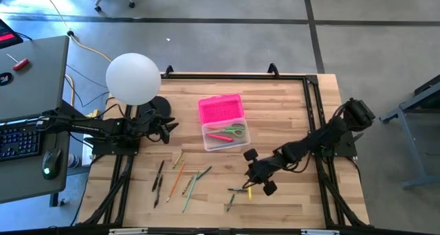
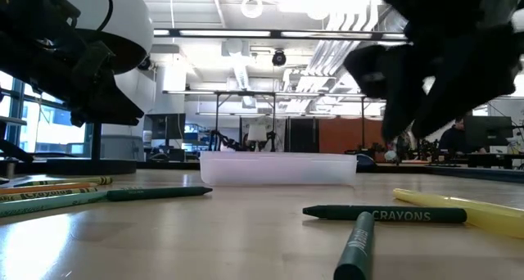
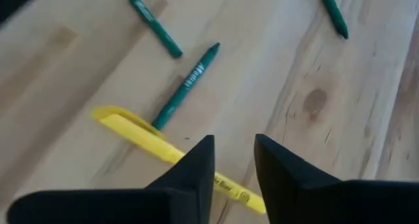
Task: Pick & place school supplies into a supply box
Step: Put the yellow pen into the pink supply box
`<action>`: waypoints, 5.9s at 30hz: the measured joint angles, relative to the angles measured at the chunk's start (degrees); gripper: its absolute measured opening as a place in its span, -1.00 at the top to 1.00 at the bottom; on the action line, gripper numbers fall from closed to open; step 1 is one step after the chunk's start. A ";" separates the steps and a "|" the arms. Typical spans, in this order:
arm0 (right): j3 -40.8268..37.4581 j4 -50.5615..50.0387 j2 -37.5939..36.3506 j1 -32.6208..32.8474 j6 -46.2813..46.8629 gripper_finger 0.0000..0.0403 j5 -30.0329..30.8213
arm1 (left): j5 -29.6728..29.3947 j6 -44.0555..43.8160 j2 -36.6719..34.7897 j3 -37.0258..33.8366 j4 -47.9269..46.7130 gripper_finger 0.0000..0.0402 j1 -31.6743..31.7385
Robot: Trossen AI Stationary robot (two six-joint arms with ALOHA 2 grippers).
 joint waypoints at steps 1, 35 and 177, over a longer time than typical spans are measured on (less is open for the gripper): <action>0.00 0.97 1.03 -0.31 -1.01 0.51 0.12 | 0.00 0.00 0.00 0.00 0.02 0.02 0.02; 0.20 0.15 11.16 -3.19 -16.07 0.55 -14.97 | -0.04 0.15 0.00 0.02 -0.02 0.02 0.00; -0.95 27.31 9.17 -27.91 -6.85 0.58 4.57 | -3.92 -1.32 0.00 0.02 0.09 0.02 0.02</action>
